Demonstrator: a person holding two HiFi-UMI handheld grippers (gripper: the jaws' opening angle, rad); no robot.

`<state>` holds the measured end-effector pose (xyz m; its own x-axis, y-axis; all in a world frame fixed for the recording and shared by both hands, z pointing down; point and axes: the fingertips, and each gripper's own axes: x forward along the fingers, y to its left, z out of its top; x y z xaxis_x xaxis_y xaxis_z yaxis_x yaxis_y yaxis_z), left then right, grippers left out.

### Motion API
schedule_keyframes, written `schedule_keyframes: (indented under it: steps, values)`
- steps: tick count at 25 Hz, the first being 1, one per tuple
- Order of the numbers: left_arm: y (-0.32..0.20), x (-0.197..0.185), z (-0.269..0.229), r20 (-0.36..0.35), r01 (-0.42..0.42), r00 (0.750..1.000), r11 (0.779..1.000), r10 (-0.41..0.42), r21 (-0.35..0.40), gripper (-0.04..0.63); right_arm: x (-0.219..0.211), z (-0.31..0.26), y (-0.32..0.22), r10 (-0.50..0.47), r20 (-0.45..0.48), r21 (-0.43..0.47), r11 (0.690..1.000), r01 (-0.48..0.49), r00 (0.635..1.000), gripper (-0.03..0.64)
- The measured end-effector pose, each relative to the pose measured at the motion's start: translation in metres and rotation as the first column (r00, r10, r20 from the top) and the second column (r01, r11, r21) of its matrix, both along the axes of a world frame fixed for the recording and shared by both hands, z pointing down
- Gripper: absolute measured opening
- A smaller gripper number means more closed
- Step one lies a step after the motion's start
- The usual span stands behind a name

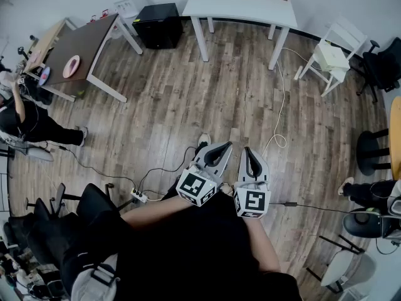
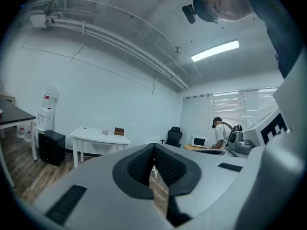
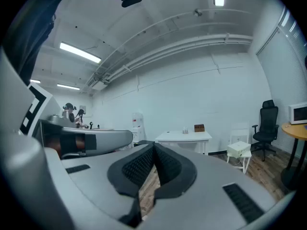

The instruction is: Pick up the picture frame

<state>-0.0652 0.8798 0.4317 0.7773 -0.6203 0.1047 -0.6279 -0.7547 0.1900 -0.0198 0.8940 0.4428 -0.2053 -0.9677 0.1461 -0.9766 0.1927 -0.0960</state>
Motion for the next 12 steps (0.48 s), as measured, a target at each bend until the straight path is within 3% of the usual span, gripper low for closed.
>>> schedule_keyframes:
  steps: [5, 12]
  values:
    - [-0.033, -0.006, 0.002, -0.003, 0.011, 1.0, 1.0, -0.011, 0.021, 0.006, -0.008, 0.007, -0.033, -0.021, -0.011, -0.001, 1.0, 0.021, 1.0, 0.034]
    - [-0.1, -0.023, 0.01, -0.02, 0.046, 0.999, 0.999, -0.046, -0.005, 0.006, -0.01, 0.016, -0.099, -0.007, 0.05, -0.003, 1.0, 0.007, 0.999, 0.035]
